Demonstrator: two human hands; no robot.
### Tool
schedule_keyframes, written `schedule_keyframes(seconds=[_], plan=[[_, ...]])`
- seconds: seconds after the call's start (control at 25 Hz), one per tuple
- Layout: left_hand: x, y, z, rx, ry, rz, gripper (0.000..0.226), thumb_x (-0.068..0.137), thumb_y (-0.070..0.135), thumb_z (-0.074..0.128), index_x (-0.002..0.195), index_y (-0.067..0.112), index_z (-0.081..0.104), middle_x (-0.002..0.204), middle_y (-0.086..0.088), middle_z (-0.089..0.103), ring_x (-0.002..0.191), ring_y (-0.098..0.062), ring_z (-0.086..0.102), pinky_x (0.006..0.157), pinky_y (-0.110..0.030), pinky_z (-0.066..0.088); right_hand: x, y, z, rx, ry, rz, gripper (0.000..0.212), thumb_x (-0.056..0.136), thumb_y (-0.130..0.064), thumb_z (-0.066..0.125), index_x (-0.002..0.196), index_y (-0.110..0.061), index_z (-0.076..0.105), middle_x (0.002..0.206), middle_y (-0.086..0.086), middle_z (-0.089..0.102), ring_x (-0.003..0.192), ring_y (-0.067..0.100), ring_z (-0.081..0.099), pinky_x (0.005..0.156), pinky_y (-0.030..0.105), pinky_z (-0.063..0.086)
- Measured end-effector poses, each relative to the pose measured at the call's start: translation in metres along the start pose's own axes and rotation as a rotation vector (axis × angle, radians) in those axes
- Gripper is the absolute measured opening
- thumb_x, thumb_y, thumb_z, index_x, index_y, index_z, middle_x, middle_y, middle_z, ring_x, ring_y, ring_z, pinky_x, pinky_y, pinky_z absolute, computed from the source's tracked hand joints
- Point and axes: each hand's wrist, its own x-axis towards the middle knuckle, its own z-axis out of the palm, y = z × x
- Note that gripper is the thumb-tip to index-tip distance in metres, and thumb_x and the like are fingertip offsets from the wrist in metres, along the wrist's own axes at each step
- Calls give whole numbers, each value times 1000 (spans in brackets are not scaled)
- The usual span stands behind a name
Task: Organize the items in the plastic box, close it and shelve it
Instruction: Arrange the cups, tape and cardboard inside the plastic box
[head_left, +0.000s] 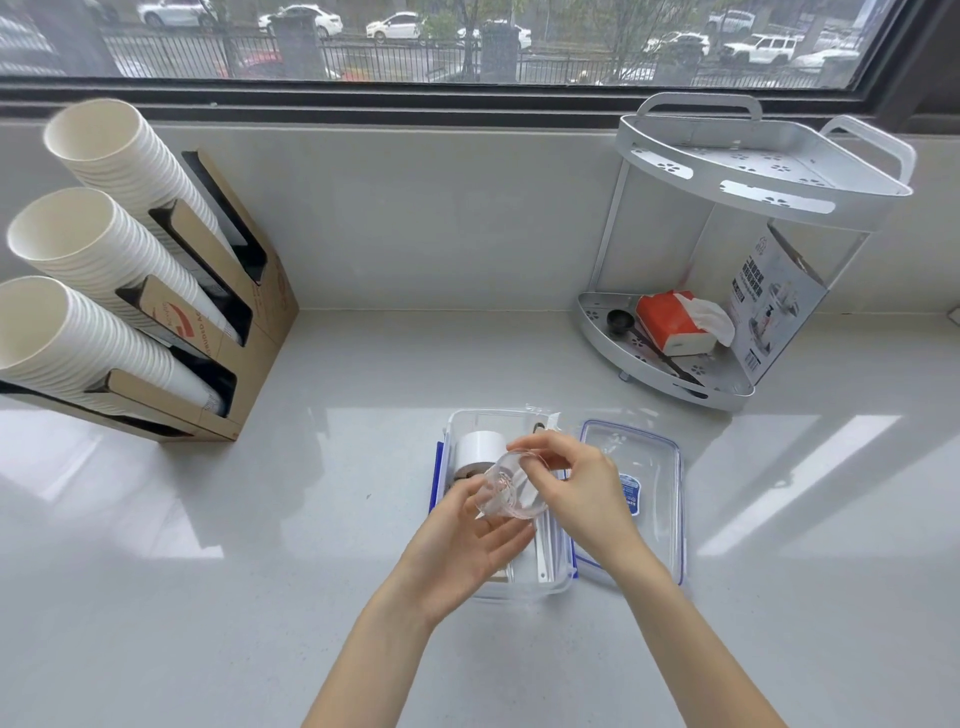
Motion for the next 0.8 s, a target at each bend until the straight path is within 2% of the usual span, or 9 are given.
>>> schedule_keyframes(seconds=[0.08,0.16,0.24,0.32,0.4,0.52,0.64,0.8], plan=[[2,0,-2,261,96,87,21,87,21,50,101,10,63,100,-7,61,94,-23,60,84,-31,55,1,4,-4,1,27,34,26,84,-6,57,78,-29,66,74,-18,64,68,-16,57,64,-2,42],[3,1,-6,552,222,181,28,91,21,47,113,8,59,109,-4,61,102,-19,59,84,-25,51,1,8,-10,12,82,73,23,84,-6,56,81,-27,66,71,-17,62,65,-12,57,63,3,42],[3,1,-12,966,349,296,30,89,20,50,118,12,54,113,-2,56,107,-17,54,81,-20,46,1,13,-16,20,136,124,20,86,-7,55,83,-25,65,71,-14,60,66,-1,57,70,18,48],[5,-3,-16,1458,337,353,27,87,22,50,114,19,52,117,-2,53,116,-20,49,91,-27,39,1,18,-20,33,167,178,17,87,-9,56,84,-23,63,71,-12,60,68,12,56,75,31,50],[11,-13,-21,1809,280,297,41,88,27,46,128,20,44,132,0,48,126,-21,39,104,-30,27,-1,22,-22,40,176,216,13,87,-11,58,83,-22,63,71,-11,59,71,18,56,78,34,51],[20,-23,-26,1963,289,211,47,88,27,43,133,20,38,138,1,44,129,-22,34,110,-32,12,-5,27,-21,55,154,253,13,87,-10,58,81,-21,63,71,-10,60,69,15,56,76,36,53],[22,-22,-28,1978,292,172,42,88,28,42,128,18,45,134,0,48,127,-21,36,110,-33,9,-7,30,-19,54,135,268,12,87,-11,58,82,-20,63,71,-10,60,67,7,55,75,34,53],[25,-18,-27,1978,271,40,35,86,31,46,116,15,53,123,-4,57,126,-22,38,113,-43,5,-8,30,-16,67,115,274,8,87,-12,58,86,-18,64,74,-9,60,70,8,55,72,32,53]])
